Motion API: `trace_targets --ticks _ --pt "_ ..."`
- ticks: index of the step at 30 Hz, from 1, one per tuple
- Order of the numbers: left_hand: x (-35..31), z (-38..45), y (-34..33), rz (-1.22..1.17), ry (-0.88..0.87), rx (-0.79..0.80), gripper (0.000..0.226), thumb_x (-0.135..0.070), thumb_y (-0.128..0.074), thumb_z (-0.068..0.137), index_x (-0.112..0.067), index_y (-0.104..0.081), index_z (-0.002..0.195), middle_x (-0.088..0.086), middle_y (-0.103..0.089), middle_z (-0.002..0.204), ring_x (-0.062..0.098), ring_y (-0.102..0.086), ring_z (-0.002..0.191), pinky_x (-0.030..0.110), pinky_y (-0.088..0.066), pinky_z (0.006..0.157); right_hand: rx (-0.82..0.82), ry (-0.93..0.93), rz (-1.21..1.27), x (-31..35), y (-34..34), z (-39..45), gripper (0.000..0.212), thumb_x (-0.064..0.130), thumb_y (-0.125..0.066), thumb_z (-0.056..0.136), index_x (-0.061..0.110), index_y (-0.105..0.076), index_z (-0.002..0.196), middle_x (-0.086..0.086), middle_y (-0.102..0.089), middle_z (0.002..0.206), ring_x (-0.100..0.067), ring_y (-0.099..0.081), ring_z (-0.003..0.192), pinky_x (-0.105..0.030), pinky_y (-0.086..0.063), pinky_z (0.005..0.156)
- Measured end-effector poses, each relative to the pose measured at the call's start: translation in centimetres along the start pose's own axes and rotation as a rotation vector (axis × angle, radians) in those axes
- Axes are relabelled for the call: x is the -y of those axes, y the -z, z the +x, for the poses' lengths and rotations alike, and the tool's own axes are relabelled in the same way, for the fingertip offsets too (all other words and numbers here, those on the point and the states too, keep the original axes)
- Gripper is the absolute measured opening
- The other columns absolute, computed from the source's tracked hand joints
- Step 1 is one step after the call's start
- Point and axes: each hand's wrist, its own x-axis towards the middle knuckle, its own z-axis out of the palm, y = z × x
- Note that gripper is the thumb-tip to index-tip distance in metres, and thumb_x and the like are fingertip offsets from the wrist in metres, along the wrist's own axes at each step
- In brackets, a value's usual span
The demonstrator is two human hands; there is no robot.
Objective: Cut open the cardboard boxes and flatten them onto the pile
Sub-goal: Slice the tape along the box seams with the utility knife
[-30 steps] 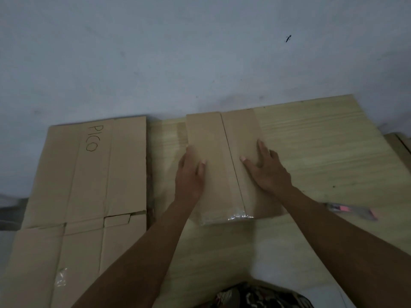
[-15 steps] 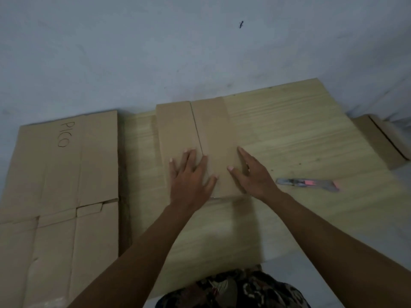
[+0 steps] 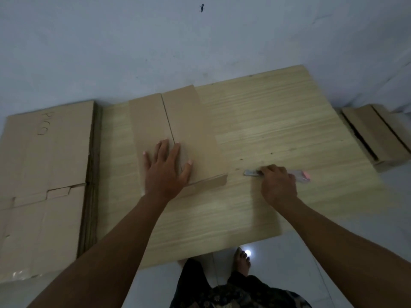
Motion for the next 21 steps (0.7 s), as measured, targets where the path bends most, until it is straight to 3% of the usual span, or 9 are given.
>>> trace_targets --ticks 5,7,9,12,17,21 --pt "-0.2 -0.1 0.0 0.003 0.021 0.013 0.080 -0.069 -0.030 0.087 -0.023 -0.044 0.151 0.011 -0.030 0.164 0.027 -0.021 0.154 0.059 -0.009 0.122 -0.024 0.052 0.009 0.6 -0.1 0.4 0.033 0.018 -0.050 0.096 0.021 -0.061 0.127 -0.005 -0.057 0.125 -0.029 -0.052 0.117 -0.043 -0.037 0.095" --pt "-0.2 -0.1 0.1 0.001 0.019 0.012 0.080 -0.069 -0.031 0.087 -0.023 -0.045 0.150 0.010 -0.031 0.163 0.027 -0.022 0.153 0.059 -0.011 0.122 -0.020 0.049 0.154 0.9 0.1 0.3 0.027 0.020 -0.050 0.099 0.019 -0.058 0.125 -0.007 -0.054 0.124 -0.031 -0.057 0.111 -0.043 -0.041 0.093" --pt "-0.3 -0.1 0.2 -0.003 0.022 0.017 0.079 -0.069 -0.033 0.087 -0.023 -0.047 0.149 0.010 -0.033 0.162 0.027 -0.024 0.152 0.059 -0.013 0.121 -0.052 0.048 0.372 1.2 0.8 0.1 0.024 0.022 -0.054 0.100 0.019 -0.055 0.123 -0.007 -0.051 0.119 -0.034 -0.062 0.097 -0.040 -0.048 0.082" --pt "-0.4 0.2 0.7 0.019 0.026 -0.011 0.072 -0.068 -0.041 0.086 -0.024 -0.056 0.141 0.010 -0.044 0.154 0.028 -0.037 0.145 0.056 -0.025 0.117 -0.155 0.073 0.488 2.2 2.7 0.8 0.024 0.026 -0.057 0.098 0.024 -0.057 0.122 -0.005 -0.055 0.112 -0.031 -0.062 0.090 -0.035 -0.047 0.073" --pt "0.1 2.9 2.7 0.053 0.050 -0.002 0.048 -0.042 -0.050 0.092 -0.023 -0.061 0.135 0.007 -0.061 0.132 0.034 -0.055 0.121 0.047 -0.041 0.099 -0.176 0.092 0.597 6.5 8.0 3.2 0.022 0.035 -0.056 0.097 0.033 -0.058 0.119 -0.005 -0.070 0.096 -0.033 -0.066 0.088 -0.036 -0.049 0.071" --pt "1.4 6.5 4.5 0.023 0.025 0.028 0.039 -0.026 -0.061 0.095 -0.017 -0.064 0.133 0.011 -0.063 0.126 0.036 -0.056 0.118 0.049 -0.043 0.094 -0.092 0.164 0.718 11.6 11.6 5.4 0.023 0.029 -0.055 0.096 0.027 -0.065 0.116 -0.005 -0.070 0.098 -0.029 -0.064 0.091 -0.034 -0.049 0.075"
